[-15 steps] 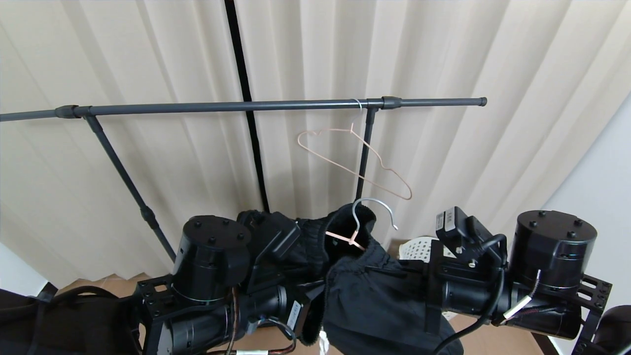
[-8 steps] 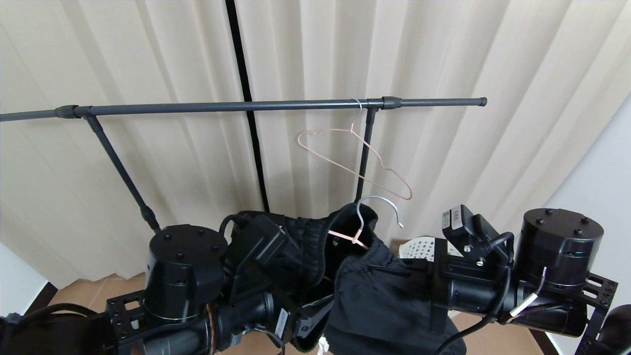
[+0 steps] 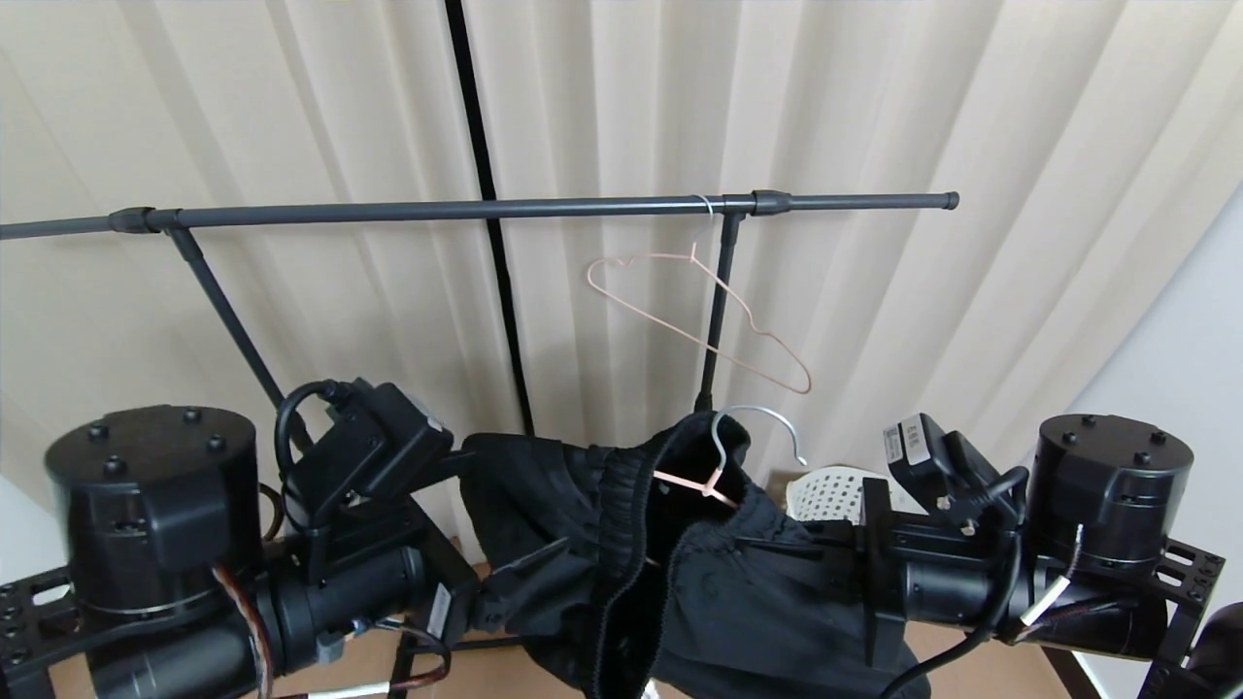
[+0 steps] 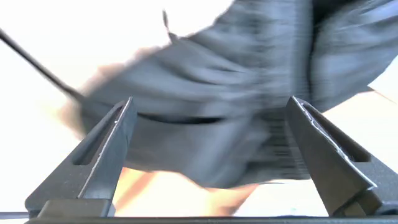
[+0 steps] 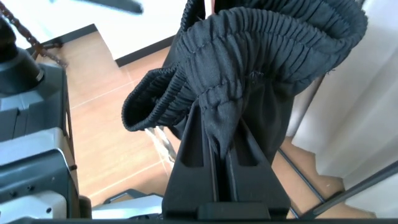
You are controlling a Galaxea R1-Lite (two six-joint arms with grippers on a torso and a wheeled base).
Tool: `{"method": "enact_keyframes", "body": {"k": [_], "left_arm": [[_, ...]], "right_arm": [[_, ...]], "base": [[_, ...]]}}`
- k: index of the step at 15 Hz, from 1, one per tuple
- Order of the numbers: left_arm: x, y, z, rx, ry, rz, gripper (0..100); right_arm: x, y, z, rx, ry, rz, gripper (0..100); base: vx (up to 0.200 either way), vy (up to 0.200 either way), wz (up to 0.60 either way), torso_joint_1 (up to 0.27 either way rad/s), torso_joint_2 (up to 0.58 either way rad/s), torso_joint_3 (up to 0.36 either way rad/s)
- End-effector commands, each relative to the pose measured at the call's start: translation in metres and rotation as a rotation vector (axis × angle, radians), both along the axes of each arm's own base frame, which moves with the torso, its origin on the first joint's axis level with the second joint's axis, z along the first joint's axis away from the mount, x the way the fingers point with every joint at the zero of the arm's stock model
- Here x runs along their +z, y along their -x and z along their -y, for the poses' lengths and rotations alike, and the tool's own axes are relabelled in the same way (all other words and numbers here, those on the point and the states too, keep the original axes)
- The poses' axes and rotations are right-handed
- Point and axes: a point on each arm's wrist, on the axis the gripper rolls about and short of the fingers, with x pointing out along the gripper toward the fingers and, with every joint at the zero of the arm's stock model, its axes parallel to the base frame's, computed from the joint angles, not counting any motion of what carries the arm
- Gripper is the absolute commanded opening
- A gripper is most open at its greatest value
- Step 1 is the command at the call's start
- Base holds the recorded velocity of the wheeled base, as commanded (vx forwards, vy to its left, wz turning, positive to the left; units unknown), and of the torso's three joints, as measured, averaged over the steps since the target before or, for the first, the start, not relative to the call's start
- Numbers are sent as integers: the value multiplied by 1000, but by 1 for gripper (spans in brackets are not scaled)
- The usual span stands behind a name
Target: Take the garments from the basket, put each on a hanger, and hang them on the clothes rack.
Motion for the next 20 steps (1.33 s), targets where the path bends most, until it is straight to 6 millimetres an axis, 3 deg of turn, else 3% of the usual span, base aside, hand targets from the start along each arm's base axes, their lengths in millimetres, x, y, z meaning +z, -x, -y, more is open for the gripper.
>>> {"method": "enact_keyframes", "body": {"k": [1, 3, 4, 6, 8, 10, 13, 20], "left_arm": [[17, -18, -21, -32, -23, 68, 100], [28, -26, -25, -115, -34, 83, 100], [34, -32, -25, -252, -52, 71, 100], [32, -40, -26, -465, -120, 40, 100], [34, -50, -27, -574, -204, -16, 100], [38, -62, -25, -588, -229, -56, 100], [28, -74, -20, -598, -235, -86, 100], [9, -79, -1, -661, -244, -146, 100]], "right_arm": [[-3, 1, 0, 14, 11, 1, 0], [-4, 3, 1, 31, 14, 2, 0], [-3, 4, 1, 48, 10, 7, 0], [-5, 6, 2, 55, 13, -1, 0], [-6, 8, 3, 56, 18, 0, 0], [-7, 10, 4, 78, 29, 28, 0], [-4, 15, 5, 98, 25, 50, 0], [0, 20, 3, 133, 13, 61, 0]], "base": [[0, 0, 0, 0, 0, 0], [0, 0, 0, 0, 0, 0], [0, 0, 0, 0, 0, 0], [0, 0, 0, 0, 0, 0], [0, 0, 0, 0, 0, 0], [0, 0, 0, 0, 0, 0], [0, 0, 0, 0, 0, 0], [0, 0, 0, 0, 0, 0]]}}
